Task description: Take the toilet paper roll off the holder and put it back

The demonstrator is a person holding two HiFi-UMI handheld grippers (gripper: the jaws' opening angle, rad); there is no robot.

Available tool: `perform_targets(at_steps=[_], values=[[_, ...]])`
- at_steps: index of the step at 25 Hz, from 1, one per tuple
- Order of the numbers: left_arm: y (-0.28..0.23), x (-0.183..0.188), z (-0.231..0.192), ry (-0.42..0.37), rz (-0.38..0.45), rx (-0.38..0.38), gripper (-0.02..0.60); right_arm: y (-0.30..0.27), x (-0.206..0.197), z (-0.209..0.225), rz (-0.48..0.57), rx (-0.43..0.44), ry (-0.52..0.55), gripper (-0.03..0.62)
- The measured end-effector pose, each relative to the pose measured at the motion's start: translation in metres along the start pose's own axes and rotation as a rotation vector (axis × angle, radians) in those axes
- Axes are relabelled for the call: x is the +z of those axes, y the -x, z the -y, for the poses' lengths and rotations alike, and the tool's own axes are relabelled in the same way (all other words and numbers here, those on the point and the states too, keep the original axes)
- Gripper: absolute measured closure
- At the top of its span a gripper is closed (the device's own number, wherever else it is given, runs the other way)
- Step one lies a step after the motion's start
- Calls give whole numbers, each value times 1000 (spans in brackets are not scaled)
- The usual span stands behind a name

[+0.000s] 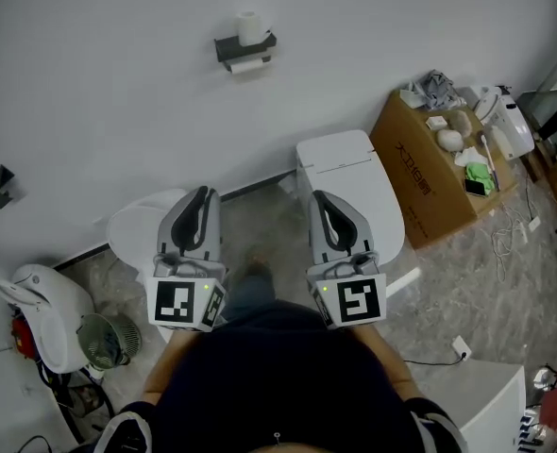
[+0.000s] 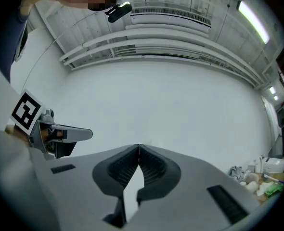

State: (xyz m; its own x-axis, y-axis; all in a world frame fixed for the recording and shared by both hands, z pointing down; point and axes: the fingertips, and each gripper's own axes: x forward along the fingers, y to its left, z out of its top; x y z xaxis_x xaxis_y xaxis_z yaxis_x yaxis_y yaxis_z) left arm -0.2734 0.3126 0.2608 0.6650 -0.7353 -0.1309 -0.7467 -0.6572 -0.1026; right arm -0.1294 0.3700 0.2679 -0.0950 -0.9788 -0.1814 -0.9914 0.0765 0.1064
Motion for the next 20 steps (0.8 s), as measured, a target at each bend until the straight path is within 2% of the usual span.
perform_targets(at_steps=[2, 6, 9, 13, 20], values=[[-16, -1, -6, 34, 19, -21, 533, -13, -4, 2, -5, 6, 21, 577], [-54, -7, -18, 43, 8, -63, 420, -47, -20, 15, -44, 1, 14, 577], [-90, -8, -30, 39, 5, -88, 401, -80, -24, 31, -44, -7, -8, 577], [-136, -4, -50, -32, 26, -77, 385, -125, -26, 49, -49, -10, -7, 577], [-203, -12, -87, -7, 27, -73, 385, -194, -34, 71, -58, -8, -2, 577]])
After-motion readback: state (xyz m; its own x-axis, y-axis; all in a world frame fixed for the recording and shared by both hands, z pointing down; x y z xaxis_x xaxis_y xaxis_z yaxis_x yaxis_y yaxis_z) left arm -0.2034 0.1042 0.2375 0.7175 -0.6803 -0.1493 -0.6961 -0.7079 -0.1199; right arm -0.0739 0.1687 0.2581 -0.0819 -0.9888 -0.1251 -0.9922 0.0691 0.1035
